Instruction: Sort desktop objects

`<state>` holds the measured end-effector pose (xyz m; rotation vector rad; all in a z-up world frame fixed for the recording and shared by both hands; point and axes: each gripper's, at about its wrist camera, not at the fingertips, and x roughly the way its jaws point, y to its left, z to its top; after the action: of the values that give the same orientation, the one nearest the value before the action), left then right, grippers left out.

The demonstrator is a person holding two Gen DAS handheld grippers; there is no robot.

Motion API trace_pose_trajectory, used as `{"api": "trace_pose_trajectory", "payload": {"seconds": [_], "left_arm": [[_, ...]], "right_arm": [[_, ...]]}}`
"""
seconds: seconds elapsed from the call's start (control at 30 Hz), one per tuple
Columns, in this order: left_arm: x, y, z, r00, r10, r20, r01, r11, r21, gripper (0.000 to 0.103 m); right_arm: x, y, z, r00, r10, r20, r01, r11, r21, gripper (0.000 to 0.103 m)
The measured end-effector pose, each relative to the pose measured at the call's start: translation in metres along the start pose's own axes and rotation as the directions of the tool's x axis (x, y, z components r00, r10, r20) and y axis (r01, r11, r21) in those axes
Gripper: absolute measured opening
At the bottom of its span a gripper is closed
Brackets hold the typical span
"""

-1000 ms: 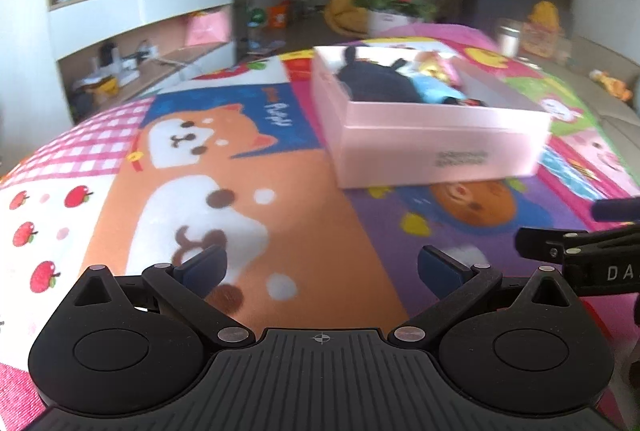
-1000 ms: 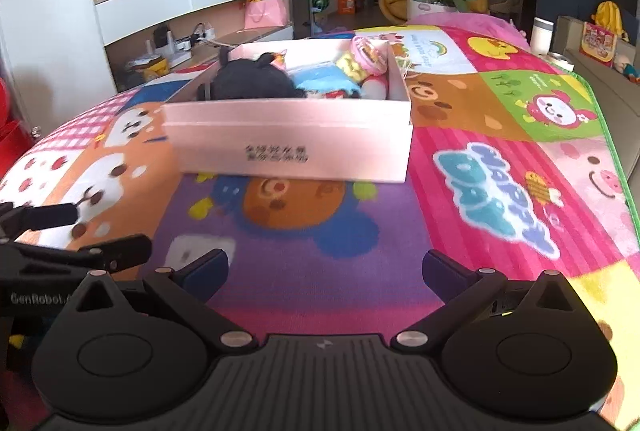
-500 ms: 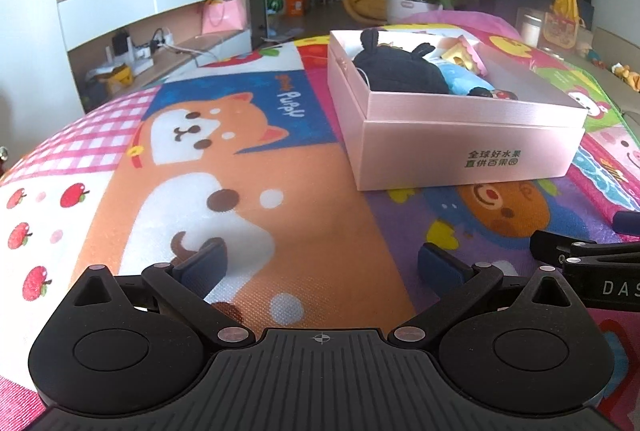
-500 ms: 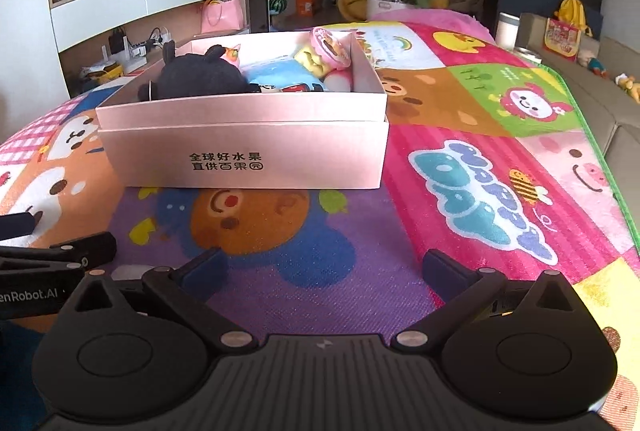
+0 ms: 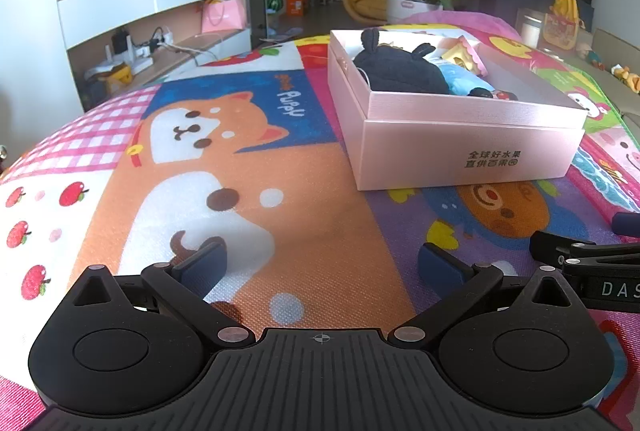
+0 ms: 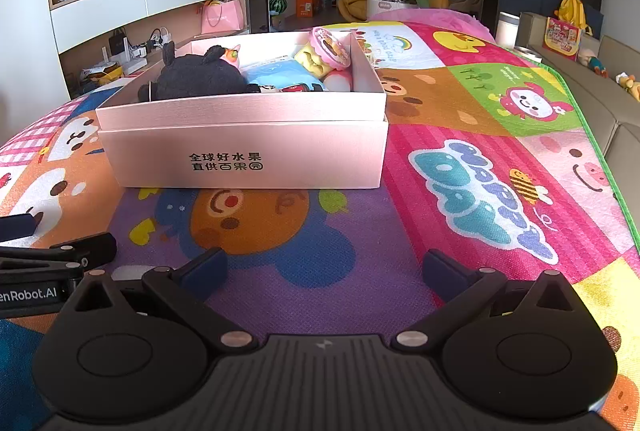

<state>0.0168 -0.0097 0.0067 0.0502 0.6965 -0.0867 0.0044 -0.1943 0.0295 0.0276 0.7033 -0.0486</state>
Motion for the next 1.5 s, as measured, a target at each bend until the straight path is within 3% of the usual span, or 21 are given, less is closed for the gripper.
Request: {"api": "trace_pose_trajectory", "payload": {"seconds": [1.5], "left_arm": [[0.0018, 0.0002, 0.0034, 1.000, -0.003, 0.000, 0.003, 1.000, -0.002, 0.103]], "right_arm": [[0.0009, 0.0003, 0.0007, 1.000, -0.001, 0.000, 0.001, 1.000, -0.001, 0.103]]}}
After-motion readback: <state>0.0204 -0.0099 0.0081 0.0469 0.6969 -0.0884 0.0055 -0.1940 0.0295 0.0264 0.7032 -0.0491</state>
